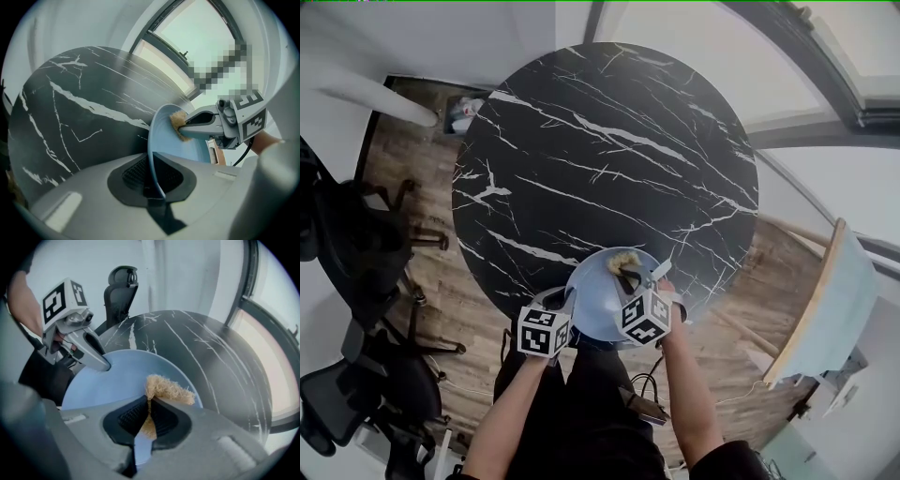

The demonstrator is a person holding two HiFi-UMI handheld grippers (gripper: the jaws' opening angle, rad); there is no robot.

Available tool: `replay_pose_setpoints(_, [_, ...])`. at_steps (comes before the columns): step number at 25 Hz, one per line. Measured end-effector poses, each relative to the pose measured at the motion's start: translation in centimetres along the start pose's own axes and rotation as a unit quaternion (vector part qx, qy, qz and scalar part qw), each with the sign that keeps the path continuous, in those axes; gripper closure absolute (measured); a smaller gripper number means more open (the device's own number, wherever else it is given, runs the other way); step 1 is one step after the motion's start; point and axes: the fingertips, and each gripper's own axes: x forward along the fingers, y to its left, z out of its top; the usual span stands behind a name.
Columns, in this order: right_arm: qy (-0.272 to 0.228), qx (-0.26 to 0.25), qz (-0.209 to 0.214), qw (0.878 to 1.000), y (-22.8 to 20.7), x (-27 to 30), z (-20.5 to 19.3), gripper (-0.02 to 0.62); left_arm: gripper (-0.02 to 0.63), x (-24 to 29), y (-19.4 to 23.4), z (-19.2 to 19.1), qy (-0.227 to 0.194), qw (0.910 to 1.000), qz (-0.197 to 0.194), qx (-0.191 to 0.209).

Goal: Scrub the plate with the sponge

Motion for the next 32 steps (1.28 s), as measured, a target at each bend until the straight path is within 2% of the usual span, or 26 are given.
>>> replay_pose_setpoints(3, [0.002, 0.001, -0.044, 0.999, -1.5, -0.1, 0.0, 0.571, 0.583, 0.0, 0.0, 0.1, -0.006, 0.9999, -0.001, -0.015])
replay_pose_setpoints(6, [-0.005, 0.008, -0.065, 0.998, -1.9, -0.3, -0.3, 0.571, 0.592, -0.1, 0.1, 0.2, -0.017, 0.9979, -0.008, -0.061])
replay_pose_setpoints(10, [-0.008, 0.011, -0.075, 0.997, -1.7, -0.5, -0.7, 0.571, 0.592, -0.2, 0.4, 0.2, -0.027, 0.9958, -0.002, -0.087])
replay_pose_setpoints(16, [0.006, -0.014, -0.032, 0.999, 3.3, -0.5, -1.7, 0.571, 0.589, -0.2, 0.6, 0.2, -0.038, 0.9928, 0.002, -0.113])
replay_pose_setpoints(19, [0.012, -0.013, -0.002, 1.000, 6.4, -0.6, -2.8, 0.571, 0.589, -0.2, 0.6, 0.2, -0.040, 0.9930, 0.005, -0.111])
replay_pose_setpoints(25, [0.044, -0.033, 0.102, 0.993, 12.7, -1.0, -5.4, 0.571, 0.589, -0.2, 0.6, 0.3, -0.042, 0.9942, 0.013, -0.098])
replay_pose_setpoints(28, [0.054, -0.053, 0.138, 0.988, 14.5, -1.3, -6.5, 0.571, 0.589, -0.1, 0.4, 0.3, -0.039, 0.9959, 0.015, -0.081])
replay_pose_setpoints(32, [0.058, -0.070, 0.150, 0.984, 14.6, -1.5, -7.0, 0.572, 0.589, 0.1, 0.0, 0.5, -0.027, 0.9990, 0.019, -0.031])
